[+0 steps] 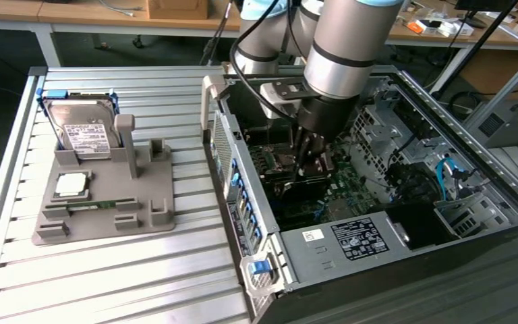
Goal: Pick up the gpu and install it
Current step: 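Insert the gpu into the slot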
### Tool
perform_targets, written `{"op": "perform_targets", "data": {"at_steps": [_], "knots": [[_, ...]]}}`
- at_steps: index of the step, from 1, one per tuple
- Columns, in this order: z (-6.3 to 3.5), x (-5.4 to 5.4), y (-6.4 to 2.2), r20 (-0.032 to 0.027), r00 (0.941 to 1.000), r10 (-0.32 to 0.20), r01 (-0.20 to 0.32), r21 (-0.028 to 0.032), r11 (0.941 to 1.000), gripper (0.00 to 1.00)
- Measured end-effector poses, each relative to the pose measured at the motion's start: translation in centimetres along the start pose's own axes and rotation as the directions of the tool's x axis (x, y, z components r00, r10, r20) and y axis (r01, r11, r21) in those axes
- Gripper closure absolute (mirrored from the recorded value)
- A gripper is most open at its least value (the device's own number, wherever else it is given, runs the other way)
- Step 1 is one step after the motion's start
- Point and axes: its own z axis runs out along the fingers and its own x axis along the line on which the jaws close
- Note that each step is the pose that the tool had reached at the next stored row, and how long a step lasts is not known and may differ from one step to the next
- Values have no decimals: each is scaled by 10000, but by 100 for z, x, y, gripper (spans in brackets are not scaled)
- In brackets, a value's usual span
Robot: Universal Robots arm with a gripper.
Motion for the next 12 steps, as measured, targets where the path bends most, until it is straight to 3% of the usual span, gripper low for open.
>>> {"op": "perform_targets", "data": {"at_steps": [1, 3, 4, 6, 12], "knots": [[0, 0, 0, -38, 9999, -94, 94, 3, 10000, 89], [3, 2, -13, -73, 9997, -250, 250, -36, 9997, 89], [5, 2, -36, -75, 9996, -290, 290, -81, 9995, 89], [15, 2, -163, -71, 9994, -324, 323, -229, 9992, 89], [27, 0, -444, -61, 9994, -343, 339, -519, 9981, 89]]}}
